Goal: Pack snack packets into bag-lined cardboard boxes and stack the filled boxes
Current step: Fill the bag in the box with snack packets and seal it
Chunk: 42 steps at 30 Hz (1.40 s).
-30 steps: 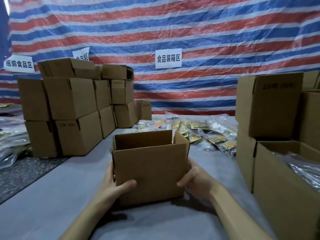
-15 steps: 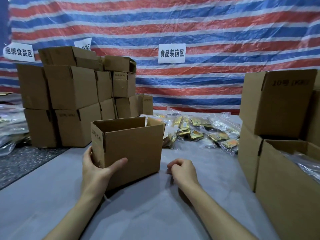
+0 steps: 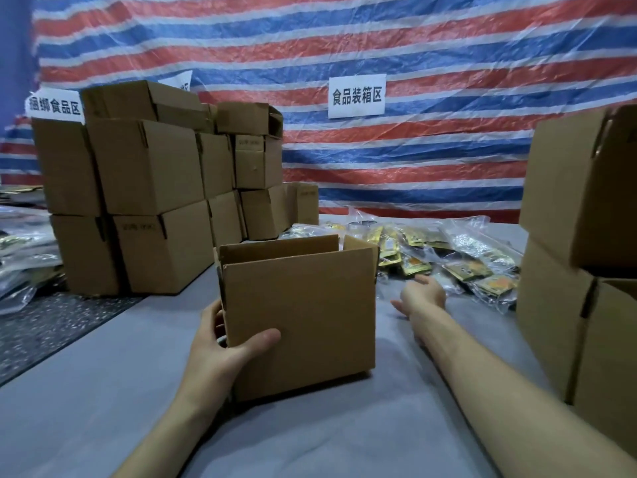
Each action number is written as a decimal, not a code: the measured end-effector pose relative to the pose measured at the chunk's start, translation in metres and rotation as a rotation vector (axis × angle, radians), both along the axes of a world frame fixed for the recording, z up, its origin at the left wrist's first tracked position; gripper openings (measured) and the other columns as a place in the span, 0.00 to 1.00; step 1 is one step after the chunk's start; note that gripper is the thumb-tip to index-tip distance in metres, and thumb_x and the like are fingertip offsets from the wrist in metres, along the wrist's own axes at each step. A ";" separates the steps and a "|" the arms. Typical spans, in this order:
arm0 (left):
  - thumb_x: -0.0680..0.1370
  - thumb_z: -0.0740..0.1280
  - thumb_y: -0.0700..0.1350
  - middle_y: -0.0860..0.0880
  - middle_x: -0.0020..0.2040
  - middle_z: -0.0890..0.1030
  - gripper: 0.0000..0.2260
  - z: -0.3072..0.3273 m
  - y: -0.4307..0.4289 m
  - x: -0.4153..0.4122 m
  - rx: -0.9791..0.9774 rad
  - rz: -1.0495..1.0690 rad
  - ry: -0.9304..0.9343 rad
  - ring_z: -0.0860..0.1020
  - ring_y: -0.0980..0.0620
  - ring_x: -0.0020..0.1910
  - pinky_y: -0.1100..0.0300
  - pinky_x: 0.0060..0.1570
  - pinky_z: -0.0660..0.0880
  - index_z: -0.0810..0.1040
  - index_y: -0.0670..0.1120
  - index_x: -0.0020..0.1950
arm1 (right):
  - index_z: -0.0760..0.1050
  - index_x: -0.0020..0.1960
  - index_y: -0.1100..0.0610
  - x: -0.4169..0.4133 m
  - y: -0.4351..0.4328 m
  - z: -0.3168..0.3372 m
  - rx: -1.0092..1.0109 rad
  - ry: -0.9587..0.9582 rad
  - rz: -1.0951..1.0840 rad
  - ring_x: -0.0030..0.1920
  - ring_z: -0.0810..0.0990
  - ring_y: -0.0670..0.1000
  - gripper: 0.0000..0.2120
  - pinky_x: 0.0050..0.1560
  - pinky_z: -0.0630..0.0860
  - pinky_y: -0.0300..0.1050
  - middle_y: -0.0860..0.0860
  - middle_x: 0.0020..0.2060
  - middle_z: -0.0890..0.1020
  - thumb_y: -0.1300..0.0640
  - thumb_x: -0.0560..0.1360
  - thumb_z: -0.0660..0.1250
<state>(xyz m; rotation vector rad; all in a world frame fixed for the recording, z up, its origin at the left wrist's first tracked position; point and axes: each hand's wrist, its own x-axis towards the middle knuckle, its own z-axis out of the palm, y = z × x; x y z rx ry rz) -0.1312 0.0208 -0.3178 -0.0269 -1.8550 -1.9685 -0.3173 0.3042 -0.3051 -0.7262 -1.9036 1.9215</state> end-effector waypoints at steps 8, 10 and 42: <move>0.50 0.82 0.57 0.49 0.55 0.85 0.44 -0.001 0.000 0.000 0.012 -0.027 0.003 0.85 0.49 0.51 0.61 0.39 0.82 0.77 0.52 0.65 | 0.75 0.69 0.56 -0.037 0.016 -0.001 -0.039 -0.022 -0.101 0.46 0.86 0.57 0.22 0.37 0.83 0.45 0.60 0.67 0.75 0.69 0.77 0.63; 0.51 0.82 0.57 0.50 0.54 0.86 0.41 -0.001 0.000 0.000 0.011 -0.033 0.002 0.86 0.49 0.49 0.61 0.39 0.82 0.78 0.53 0.63 | 0.78 0.65 0.59 -0.041 0.012 -0.007 0.100 -0.026 -0.141 0.55 0.83 0.61 0.20 0.52 0.83 0.53 0.63 0.63 0.78 0.67 0.74 0.65; 0.50 0.82 0.56 0.46 0.56 0.85 0.46 0.000 -0.002 0.000 0.018 -0.075 -0.005 0.86 0.49 0.49 0.61 0.39 0.82 0.76 0.49 0.67 | 0.83 0.52 0.63 0.074 0.000 0.125 -0.367 0.301 0.133 0.28 0.66 0.43 0.05 0.25 0.60 0.35 0.52 0.43 0.82 0.67 0.76 0.70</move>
